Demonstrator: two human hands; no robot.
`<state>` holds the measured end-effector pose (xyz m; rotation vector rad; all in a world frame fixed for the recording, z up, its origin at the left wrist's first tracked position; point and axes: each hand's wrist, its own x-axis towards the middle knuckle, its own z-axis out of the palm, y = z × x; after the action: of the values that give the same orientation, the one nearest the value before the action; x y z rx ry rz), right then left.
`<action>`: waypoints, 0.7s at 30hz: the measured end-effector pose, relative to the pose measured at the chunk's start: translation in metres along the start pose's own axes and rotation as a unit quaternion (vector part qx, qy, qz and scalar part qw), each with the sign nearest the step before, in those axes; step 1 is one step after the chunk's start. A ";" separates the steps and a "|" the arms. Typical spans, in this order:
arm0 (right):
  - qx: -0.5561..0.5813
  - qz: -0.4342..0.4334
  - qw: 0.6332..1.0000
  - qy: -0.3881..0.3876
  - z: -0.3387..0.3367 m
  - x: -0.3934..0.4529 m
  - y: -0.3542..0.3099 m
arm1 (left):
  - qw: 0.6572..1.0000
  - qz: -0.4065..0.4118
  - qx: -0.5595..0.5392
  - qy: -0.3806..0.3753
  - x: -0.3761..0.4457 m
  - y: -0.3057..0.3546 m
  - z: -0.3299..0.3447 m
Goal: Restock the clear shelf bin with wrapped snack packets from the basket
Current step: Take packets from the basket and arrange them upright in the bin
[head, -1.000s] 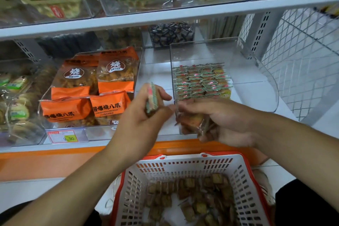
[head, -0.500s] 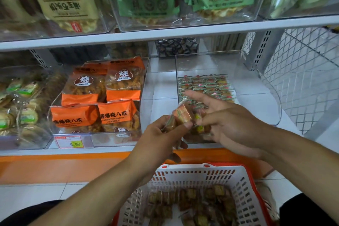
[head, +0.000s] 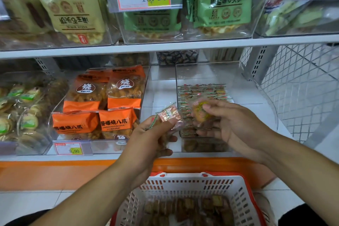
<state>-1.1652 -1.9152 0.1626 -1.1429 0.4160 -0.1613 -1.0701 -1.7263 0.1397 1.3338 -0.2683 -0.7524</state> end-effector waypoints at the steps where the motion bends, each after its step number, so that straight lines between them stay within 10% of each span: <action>1: -0.003 -0.006 1.000 -0.007 0.000 0.000 0.000 | 1.000 0.000 -0.001 0.001 0.000 0.000 -0.001; 10: -0.201 0.022 0.973 -0.111 -0.003 -0.008 0.002 | 0.997 0.007 0.055 -0.051 -0.001 0.001 -0.004; 21: -0.485 -0.398 0.778 -0.004 -0.008 -0.013 0.004 | 0.975 -0.114 -0.147 -0.120 -0.008 0.021 -0.001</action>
<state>-1.1809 -1.9159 0.1599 -2.3150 -0.0725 -0.7462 -1.0684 -1.7192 0.1612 1.0025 -0.1881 -1.1064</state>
